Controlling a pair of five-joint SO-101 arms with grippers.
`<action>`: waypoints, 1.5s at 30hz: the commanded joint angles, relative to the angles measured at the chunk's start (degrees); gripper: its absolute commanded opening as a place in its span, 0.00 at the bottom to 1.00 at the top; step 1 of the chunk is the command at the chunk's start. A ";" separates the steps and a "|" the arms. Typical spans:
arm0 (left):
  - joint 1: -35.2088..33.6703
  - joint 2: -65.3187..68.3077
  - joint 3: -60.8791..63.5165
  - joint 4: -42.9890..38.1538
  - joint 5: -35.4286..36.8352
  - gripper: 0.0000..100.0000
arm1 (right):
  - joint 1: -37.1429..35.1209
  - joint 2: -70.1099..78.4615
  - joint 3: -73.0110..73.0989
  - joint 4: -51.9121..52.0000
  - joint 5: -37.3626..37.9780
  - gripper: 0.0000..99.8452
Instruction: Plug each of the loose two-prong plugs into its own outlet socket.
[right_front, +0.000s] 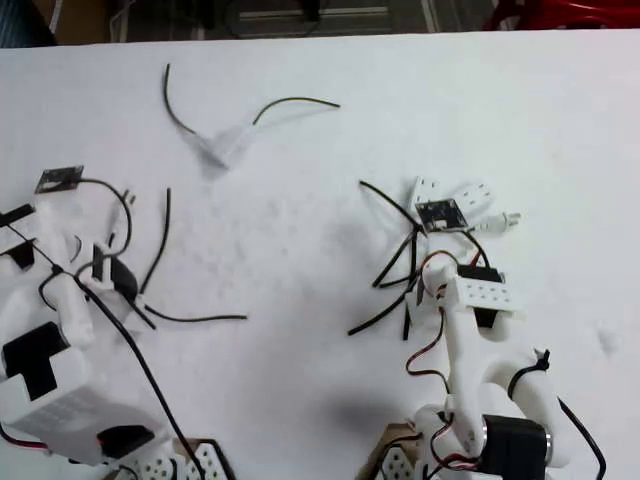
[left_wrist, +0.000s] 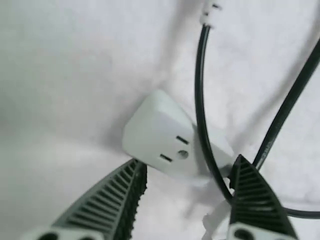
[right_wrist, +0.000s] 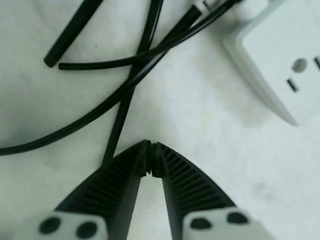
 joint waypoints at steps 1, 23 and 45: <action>-0.84 0.22 -1.14 0.26 1.58 0.26 | -0.22 -0.04 -0.18 -0.40 0.44 0.02; -4.26 -4.35 -7.30 -3.43 -10.90 0.02 | -0.22 -0.04 -0.18 -0.31 0.44 0.02; 3.03 -29.93 -19.34 2.99 -22.68 0.02 | -0.22 -0.13 -0.18 -0.48 0.44 0.02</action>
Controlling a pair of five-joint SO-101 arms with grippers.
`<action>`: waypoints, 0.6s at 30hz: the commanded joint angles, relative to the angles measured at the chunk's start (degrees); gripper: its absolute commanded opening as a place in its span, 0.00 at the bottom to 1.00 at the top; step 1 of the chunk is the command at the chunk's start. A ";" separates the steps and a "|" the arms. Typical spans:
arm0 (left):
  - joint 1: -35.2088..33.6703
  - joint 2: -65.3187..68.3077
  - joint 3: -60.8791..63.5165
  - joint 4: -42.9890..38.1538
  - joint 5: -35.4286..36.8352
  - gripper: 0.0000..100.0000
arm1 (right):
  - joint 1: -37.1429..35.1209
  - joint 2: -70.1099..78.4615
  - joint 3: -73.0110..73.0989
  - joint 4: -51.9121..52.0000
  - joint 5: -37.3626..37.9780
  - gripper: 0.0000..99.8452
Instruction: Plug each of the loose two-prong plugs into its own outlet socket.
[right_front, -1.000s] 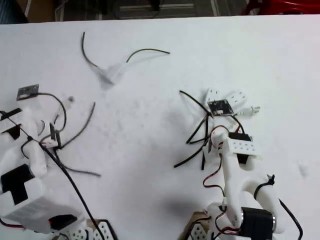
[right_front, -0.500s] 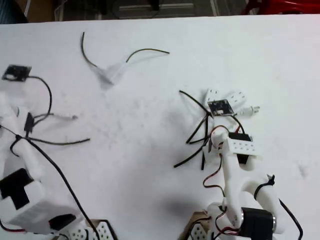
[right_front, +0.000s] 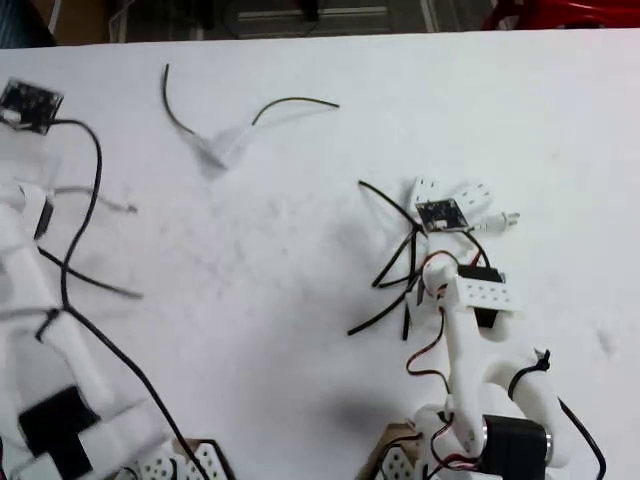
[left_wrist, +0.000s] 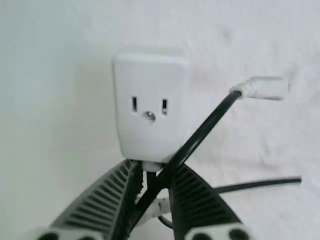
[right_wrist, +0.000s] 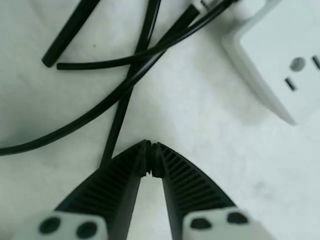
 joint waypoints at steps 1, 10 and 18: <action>3.74 -8.22 -2.46 -3.34 -1.49 0.02 | -0.22 -0.13 -0.18 -0.48 0.44 0.02; 12.70 -10.15 4.92 8.53 -18.99 0.02 | -0.22 -0.13 -0.18 -0.48 0.44 0.02; 22.64 -17.98 5.80 18.99 -18.81 0.02 | -0.22 -0.13 -0.18 -0.48 0.44 0.02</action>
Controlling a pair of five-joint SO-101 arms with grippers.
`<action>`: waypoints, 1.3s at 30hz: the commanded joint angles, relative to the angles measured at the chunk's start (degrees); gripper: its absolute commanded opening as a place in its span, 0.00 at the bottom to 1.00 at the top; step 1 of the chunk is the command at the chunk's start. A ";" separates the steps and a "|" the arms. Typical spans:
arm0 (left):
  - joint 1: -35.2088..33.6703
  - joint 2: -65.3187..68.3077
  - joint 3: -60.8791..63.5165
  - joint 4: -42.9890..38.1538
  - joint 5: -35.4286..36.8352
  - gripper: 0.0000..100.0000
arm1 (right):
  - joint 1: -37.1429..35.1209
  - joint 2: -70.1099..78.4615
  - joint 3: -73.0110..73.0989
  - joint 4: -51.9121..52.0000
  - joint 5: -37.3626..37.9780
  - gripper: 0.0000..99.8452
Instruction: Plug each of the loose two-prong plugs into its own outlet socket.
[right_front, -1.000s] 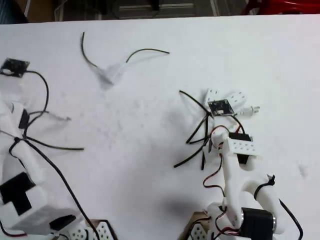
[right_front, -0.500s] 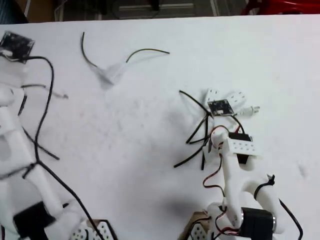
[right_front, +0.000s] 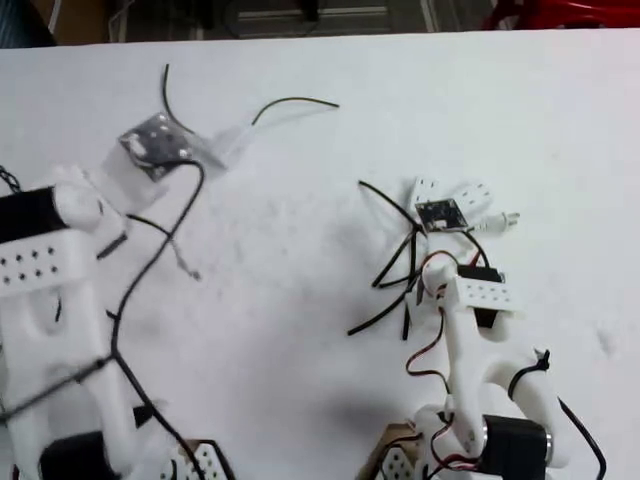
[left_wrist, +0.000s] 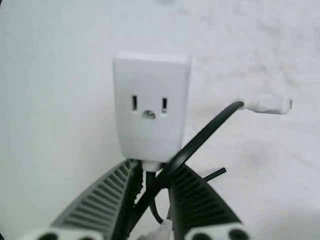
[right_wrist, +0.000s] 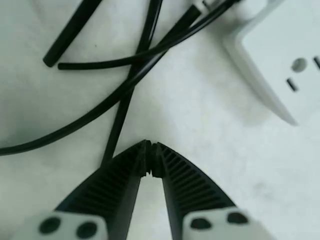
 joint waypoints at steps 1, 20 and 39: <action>6.20 -6.02 0.53 5.80 0.18 0.02 | -0.13 -0.13 -0.18 -0.48 0.44 0.02; -4.97 -16.84 33.85 -48.44 -1.76 0.02 | -0.13 -0.13 -0.18 -0.22 0.44 0.02; 4.35 -18.51 37.45 -12.48 -0.88 0.17 | -0.13 -0.13 -0.09 -0.22 0.44 0.02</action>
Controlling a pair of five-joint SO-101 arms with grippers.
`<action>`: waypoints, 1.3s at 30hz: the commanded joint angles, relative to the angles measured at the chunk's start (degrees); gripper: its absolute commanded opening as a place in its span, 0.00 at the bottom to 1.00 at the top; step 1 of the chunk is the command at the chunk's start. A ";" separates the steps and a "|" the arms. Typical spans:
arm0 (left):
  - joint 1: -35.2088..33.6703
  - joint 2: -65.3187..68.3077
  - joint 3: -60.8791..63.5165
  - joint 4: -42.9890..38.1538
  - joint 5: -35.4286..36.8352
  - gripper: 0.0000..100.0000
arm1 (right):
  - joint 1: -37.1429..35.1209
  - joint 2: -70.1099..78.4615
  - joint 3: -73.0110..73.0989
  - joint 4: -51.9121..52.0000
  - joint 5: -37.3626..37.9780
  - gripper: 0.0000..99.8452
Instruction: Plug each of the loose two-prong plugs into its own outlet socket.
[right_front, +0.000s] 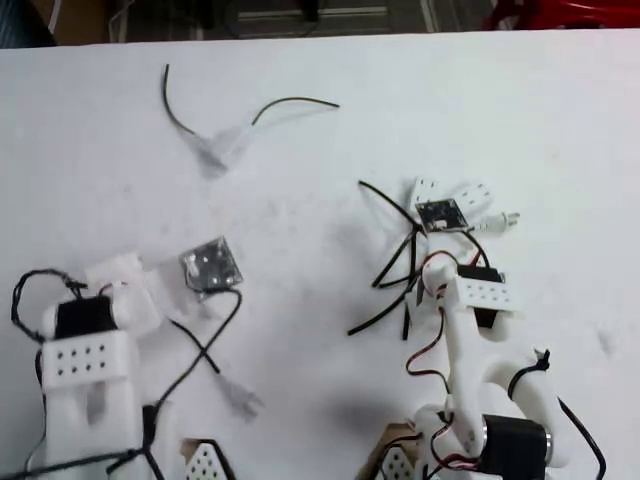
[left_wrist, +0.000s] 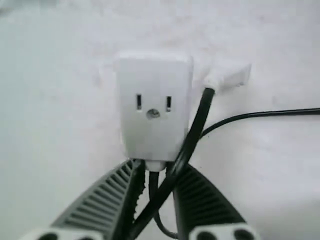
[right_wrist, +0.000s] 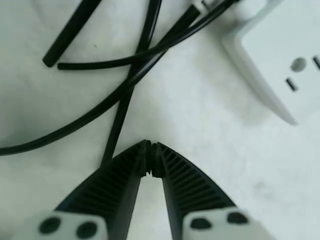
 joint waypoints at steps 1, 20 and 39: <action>2.77 8.48 -9.58 6.33 12.48 0.20 | -0.22 -0.13 -0.18 -0.22 0.44 0.02; 1.01 31.25 -11.60 -14.15 15.82 0.21 | -0.22 -0.13 -0.18 -0.13 0.44 0.02; 5.58 32.66 -7.91 -18.55 15.65 0.21 | -0.22 -0.13 -0.18 -0.13 0.44 0.02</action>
